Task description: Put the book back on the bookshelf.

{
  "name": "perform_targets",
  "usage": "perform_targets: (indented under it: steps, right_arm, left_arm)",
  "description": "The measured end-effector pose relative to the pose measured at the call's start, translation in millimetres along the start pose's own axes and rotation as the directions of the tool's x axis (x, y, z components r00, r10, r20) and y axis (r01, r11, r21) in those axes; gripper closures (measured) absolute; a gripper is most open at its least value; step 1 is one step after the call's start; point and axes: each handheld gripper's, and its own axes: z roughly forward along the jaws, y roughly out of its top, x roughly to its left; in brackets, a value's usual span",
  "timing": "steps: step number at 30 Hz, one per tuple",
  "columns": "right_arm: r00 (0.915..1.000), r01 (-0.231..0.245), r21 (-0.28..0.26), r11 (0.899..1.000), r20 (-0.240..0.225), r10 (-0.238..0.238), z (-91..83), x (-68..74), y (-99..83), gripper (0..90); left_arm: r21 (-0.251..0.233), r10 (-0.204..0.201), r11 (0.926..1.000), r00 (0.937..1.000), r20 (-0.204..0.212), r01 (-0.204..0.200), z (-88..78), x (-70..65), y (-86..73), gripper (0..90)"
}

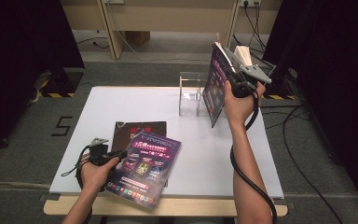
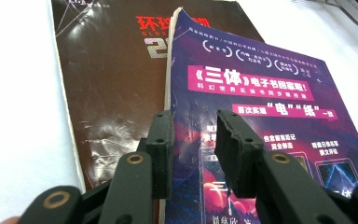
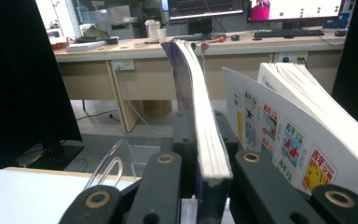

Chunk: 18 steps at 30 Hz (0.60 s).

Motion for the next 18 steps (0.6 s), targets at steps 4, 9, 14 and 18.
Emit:
perform_targets:
  steps: [4, 9, 14, 18]
  right_arm:
    - [1.0, -0.005, -0.004, 1.0, 0.002, 0.005, 0.9, 0.6, 0.9, 84.4]
    - [1.0, -0.002, -0.003, 1.0, 0.002, 0.002, 2.9, 0.5, 1.1, 84.4]
    - [1.0, -0.002, -0.005, 1.0, 0.003, 0.002, 4.6, 1.6, 1.1, 84.4]
    - [1.0, 0.002, -0.006, 1.0, 0.003, -0.002, 6.3, 1.2, 1.5, 84.4]
  left_arm:
    - [0.0, 0.0, 1.0, 1.0, -0.001, 0.0, 0.0, 0.1, 0.0, 66.3]
    - [-0.001, -0.001, 1.0, 1.0, 0.002, 0.001, 0.1, 0.5, 0.0, 66.2]
    - [-0.001, -0.004, 1.0, 1.0, 0.002, 0.004, -0.3, 1.0, 0.1, 66.3]
    - [-0.002, -0.004, 1.0, 1.0, 0.0, 0.004, -0.9, 0.8, 0.4, 66.3]
